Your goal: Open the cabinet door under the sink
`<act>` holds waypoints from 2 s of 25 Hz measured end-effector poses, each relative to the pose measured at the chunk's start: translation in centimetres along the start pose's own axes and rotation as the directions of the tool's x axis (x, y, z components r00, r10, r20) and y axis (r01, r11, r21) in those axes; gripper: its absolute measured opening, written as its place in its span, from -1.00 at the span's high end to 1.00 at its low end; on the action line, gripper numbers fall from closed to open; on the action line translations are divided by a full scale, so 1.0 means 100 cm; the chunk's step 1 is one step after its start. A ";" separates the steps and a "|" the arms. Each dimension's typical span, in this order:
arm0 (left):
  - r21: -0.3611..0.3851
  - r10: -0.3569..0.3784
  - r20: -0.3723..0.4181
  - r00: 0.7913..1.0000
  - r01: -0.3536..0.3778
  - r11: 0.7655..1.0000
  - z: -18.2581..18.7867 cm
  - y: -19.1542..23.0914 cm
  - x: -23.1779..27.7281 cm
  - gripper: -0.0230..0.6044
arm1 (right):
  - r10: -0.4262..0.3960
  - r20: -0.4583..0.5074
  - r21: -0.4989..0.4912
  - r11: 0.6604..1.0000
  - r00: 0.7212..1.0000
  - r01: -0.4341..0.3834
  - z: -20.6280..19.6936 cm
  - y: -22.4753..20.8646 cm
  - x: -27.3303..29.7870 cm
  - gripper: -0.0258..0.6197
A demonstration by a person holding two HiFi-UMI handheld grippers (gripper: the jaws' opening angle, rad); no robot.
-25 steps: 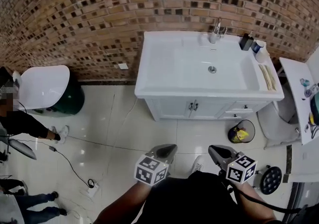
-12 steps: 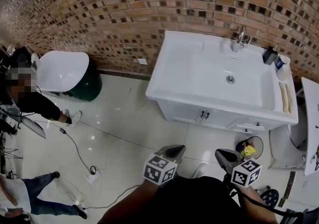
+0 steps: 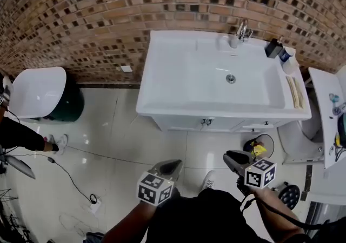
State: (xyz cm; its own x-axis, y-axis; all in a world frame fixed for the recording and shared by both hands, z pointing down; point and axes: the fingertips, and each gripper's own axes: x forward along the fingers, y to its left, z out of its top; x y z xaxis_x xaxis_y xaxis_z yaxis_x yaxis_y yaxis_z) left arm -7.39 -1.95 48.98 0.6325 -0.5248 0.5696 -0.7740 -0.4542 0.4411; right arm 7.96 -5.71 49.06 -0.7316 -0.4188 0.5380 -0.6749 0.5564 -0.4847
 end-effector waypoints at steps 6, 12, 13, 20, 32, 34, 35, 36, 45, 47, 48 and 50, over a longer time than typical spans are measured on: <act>-0.026 -0.036 -0.053 0.998 0.035 0.999 -0.014 0.014 0.016 0.89 | -0.078 -0.100 0.063 0.994 0.992 0.084 -0.038 -0.080 0.058 0.75; -0.052 -0.056 -0.092 0.994 0.051 0.997 -0.030 0.017 0.028 0.89 | -0.324 -0.130 -0.069 0.946 0.937 0.317 -0.091 -0.171 0.121 0.76; -0.057 -0.054 -0.101 0.993 0.048 0.997 -0.034 0.018 0.028 0.89 | -0.344 -0.127 -0.073 0.939 0.930 0.337 -0.096 -0.181 0.132 0.76; -0.097 -0.022 -0.183 0.983 0.005 0.995 -0.070 0.034 0.026 0.89 | -0.398 -0.101 -0.042 0.917 0.912 0.396 -0.093 -0.234 0.192 0.76; -0.157 0.078 -0.185 0.980 -0.108 0.982 -0.091 0.054 -0.006 0.89 | -0.413 -0.163 -0.040 0.910 0.896 0.413 -0.089 -0.260 0.250 0.69; -0.161 0.083 -0.186 0.979 -0.114 0.980 -0.093 0.053 -0.008 0.89 | -0.426 -0.170 -0.044 0.904 0.888 0.425 -0.087 -0.264 0.253 0.69; -0.164 0.086 -0.188 0.978 -0.117 0.979 -0.095 0.053 -0.010 0.89 | -0.433 -0.174 -0.047 0.901 0.884 0.432 -0.086 -0.265 0.254 0.70; -0.168 0.088 -0.190 0.978 -0.120 0.978 -0.098 0.053 -0.011 0.89 | -0.441 -0.179 -0.051 0.897 0.880 0.439 -0.086 -0.265 0.256 0.70; -0.164 0.088 -0.192 0.977 -0.120 0.979 -0.104 0.054 -0.017 0.89 | -0.453 -0.198 -0.068 0.891 0.869 0.449 -0.088 -0.266 0.257 0.81; -0.158 0.084 -0.195 0.977 -0.116 0.981 -0.105 0.053 -0.017 0.89 | -0.432 -0.208 -0.073 0.902 0.878 0.426 -0.092 -0.262 0.257 0.82; -0.155 0.082 -0.197 0.977 -0.114 0.981 -0.105 0.052 -0.016 0.89 | -0.423 -0.213 -0.078 0.906 0.881 0.416 -0.094 -0.260 0.257 0.82; -0.151 0.072 -0.199 0.977 -0.103 0.983 -0.105 0.050 -0.014 0.89 | -0.413 -0.219 -0.087 0.910 0.884 0.405 -0.101 -0.256 0.251 0.82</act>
State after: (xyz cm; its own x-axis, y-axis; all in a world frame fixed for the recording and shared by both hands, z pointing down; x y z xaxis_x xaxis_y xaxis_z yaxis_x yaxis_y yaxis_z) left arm -12.38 4.05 57.64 0.5573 -0.4022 0.7264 -0.8302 -0.2835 0.4799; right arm 7.80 -23.21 81.92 -0.3464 -0.4430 0.8269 -0.9021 0.3993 -0.1640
